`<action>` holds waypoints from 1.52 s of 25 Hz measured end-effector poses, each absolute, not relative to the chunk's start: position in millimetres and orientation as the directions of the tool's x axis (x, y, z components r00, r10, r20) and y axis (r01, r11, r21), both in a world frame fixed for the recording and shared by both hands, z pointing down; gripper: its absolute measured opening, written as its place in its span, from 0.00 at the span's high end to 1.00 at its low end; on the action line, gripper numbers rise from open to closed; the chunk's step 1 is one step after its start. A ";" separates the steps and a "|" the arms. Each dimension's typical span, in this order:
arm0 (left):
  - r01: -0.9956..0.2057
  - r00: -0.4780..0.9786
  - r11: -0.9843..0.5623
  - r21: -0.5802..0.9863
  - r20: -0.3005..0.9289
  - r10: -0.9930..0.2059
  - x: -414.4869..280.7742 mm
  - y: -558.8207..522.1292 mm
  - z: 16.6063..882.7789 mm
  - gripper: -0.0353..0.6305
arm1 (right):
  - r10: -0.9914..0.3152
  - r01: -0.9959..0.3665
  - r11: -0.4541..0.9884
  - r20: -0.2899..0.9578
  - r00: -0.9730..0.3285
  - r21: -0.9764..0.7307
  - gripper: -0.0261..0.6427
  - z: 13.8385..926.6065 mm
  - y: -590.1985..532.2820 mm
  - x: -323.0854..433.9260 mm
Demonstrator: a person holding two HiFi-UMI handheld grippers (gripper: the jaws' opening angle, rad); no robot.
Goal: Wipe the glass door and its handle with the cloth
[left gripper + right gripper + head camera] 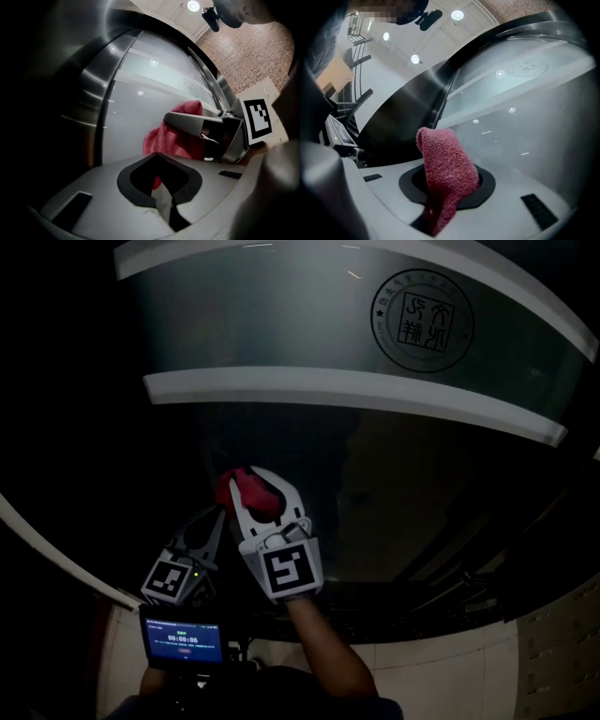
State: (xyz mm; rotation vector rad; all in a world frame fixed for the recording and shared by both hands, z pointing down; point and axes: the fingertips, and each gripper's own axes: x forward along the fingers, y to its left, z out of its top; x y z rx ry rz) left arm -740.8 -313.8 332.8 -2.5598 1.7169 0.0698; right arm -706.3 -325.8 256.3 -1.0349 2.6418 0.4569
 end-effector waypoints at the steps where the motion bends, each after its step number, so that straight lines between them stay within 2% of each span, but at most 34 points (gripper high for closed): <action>1: -0.930 0.367 -0.366 -0.020 -0.069 -0.928 -751.4 -312.0 334.1 0.93 | -0.596 -0.681 0.708 -0.358 -0.718 0.187 0.83 255.9 -325.8 -721.1; 6: -0.938 0.347 -0.347 -0.013 -0.064 -0.936 -779.1 -309.7 337.6 0.93 | -0.573 -0.655 0.736 -0.358 -0.737 0.171 0.83 260.6 -332.1 -766.4; 11: -0.920 0.391 -0.391 -0.002 -0.058 -0.919 -756.9 -316.9 341.7 0.93 | -0.607 -0.694 0.703 -0.379 -0.699 0.153 0.83 264.6 -339.4 -734.0; 25: -0.801 0.598 -0.598 0.009 -0.020 -0.801 -587.5 -327.6 356.5 0.93 | -0.823 -0.928 0.364 -0.437 -0.363 0.086 0.83 274.8 -361.8 -435.9; 33: -0.808 0.588 -0.588 0.018 -0.029 -0.808 -536.4 -330.2 357.0 0.93 | -0.892 -0.975 0.218 -0.399 -0.212 0.033 0.83 287.9 -367.7 -300.9; 38: -0.821 0.569 -0.570 0.032 -0.028 -0.822 -522.9 -330.1 361.6 0.93 | -0.920 -0.989 0.149 -0.367 -0.139 0.003 0.83 294.5 -371.6 -254.0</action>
